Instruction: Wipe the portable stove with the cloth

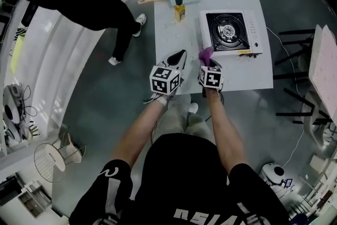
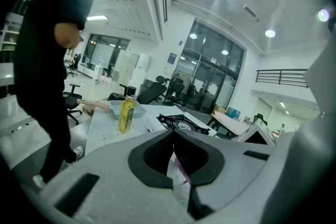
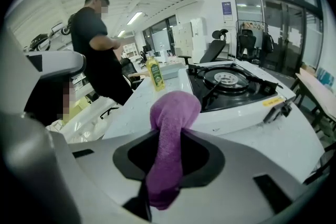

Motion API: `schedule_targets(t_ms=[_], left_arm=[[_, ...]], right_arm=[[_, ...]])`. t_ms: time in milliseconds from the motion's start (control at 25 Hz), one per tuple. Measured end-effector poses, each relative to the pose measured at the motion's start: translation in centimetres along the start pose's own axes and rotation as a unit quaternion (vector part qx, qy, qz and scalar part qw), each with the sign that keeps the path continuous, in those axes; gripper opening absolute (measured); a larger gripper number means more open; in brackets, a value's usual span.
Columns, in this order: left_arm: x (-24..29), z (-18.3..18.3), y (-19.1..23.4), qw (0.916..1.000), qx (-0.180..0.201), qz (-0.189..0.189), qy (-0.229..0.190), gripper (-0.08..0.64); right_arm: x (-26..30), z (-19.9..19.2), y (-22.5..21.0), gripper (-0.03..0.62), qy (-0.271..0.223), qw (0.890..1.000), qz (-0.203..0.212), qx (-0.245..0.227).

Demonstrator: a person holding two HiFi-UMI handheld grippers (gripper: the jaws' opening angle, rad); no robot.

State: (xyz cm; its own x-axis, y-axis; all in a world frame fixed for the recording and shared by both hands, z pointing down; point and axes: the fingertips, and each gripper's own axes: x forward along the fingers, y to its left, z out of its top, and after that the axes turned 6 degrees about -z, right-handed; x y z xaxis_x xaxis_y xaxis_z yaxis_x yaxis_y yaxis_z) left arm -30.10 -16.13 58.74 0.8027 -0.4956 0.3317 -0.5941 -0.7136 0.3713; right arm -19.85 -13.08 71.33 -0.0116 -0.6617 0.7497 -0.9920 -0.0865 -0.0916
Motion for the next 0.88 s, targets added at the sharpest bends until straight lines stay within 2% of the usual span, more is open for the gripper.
schedule_targets(t_ms=[320,600,880], left_arm=[[-2.0,-0.4,-3.2,0.9999,0.013,-0.006,-0.006,0.005],[-1.8,1.6,-6.0,0.9991,0.030,-0.023,-0.019,0.005],[0.4,5.0,-8.7,0.9971,0.047,-0.050,-0.033,0.005]], right_arm=[[-3.3,-0.9,-0.5,0.103,-0.022,1.000,0.012,0.003],[-7.3,2.6,-3.4,0.103,-0.071,0.997,0.000,0.015],[-10.7,6.3,-8.8,0.103,-0.110,0.993,-0.034,0.031]])
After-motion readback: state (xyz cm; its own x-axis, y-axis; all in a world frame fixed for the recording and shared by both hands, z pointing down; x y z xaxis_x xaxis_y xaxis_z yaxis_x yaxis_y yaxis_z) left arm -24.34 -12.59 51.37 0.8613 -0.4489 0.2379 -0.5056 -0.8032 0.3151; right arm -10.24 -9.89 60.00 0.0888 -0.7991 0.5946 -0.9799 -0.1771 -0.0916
